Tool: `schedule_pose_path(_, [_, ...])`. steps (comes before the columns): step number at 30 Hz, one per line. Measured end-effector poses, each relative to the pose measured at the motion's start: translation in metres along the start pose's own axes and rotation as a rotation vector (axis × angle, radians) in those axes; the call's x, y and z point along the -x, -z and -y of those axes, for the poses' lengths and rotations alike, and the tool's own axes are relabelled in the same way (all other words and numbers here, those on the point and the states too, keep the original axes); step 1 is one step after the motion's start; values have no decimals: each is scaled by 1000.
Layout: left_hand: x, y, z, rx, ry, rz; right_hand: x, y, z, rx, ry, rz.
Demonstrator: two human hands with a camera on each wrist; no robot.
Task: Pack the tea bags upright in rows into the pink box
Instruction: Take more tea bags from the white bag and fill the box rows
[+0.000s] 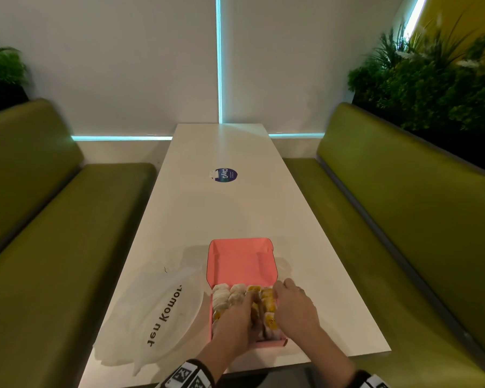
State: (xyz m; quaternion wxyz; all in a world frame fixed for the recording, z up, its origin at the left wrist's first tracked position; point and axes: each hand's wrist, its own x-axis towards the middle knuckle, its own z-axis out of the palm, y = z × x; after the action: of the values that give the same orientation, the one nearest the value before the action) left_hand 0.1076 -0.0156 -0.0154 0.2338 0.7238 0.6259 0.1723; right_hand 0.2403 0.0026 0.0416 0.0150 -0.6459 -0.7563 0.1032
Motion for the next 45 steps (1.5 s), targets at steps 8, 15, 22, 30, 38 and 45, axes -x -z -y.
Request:
schedule_pose_path(8, [1, -1, -1, -10, 21, -19, 13, -1, 7, 324, 93, 413])
schedule_pose_path(15, [-2, -3, 1, -42, 23, -37, 2, -16, -2, 10, 71, 559])
schedule_pose_path(22, [-5, -5, 3, -70, 7, -37, 0, -23, -4, -42, 90, 558])
schedule_pose_path(30, [-1, 19, 0, 264, 27, -56, 2, -7, -9, 13, 208, 365])
schedule_pose_path(38, [3, 36, 9, 723, -6, 5, -4, 24, 4, -729, 146, 61])
schedule_pose_path(45, [10, 47, 6, 735, -148, 9, -6, 31, 10, -929, 95, 312])
